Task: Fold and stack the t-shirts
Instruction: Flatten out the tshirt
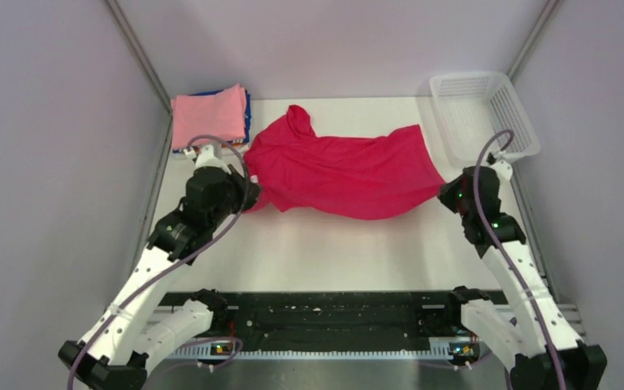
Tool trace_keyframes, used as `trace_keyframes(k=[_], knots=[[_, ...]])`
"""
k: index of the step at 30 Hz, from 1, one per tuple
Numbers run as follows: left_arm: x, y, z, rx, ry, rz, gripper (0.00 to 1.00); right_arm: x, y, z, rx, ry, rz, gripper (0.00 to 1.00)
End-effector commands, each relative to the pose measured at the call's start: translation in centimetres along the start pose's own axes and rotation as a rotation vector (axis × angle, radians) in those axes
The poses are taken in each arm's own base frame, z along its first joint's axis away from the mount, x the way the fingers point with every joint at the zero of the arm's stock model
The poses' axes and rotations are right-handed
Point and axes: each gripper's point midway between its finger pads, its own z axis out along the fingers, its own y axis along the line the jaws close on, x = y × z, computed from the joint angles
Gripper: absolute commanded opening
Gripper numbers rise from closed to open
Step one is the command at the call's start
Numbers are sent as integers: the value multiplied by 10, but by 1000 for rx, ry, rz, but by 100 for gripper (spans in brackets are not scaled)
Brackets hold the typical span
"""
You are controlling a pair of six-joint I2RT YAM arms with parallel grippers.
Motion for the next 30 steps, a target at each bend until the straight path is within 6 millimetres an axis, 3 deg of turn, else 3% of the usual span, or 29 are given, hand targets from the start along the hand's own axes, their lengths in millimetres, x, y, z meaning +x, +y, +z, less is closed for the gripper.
trace_keyframes(k=[1, 2, 4, 8, 15, 19, 22, 25, 28, 30], knots=[[-101, -47, -64, 97, -324, 97, 0, -69, 47, -64, -178, -152, -7, 0], [-128, -58, -90, 113, -410, 105, 0, -79, 54, -79, -213, -176, -3, 0], [-160, -74, -129, 158, -521, 131, 0, -98, 67, -108, -290, -233, 0, 0], [-197, -112, -203, 329, -671, 226, 0, -129, 84, -170, -410, -321, -18, 0], [-216, -156, -312, 575, -767, 355, 0, -167, 110, -295, -687, -480, -41, 0], [-216, -171, -373, 728, -837, 401, 0, -165, 118, -347, -833, -507, -80, 0], [-214, -179, -395, 802, -866, 428, 0, -164, 117, -371, -894, -534, -83, 0], [-219, -180, -403, 797, -895, 430, 0, -166, 115, -382, -915, -556, -76, 0], [-226, -181, -394, 764, -904, 420, 0, -169, 114, -379, -896, -569, -66, 0], [-230, -184, -376, 738, -886, 419, 0, -172, 113, -367, -861, -566, -59, 0]])
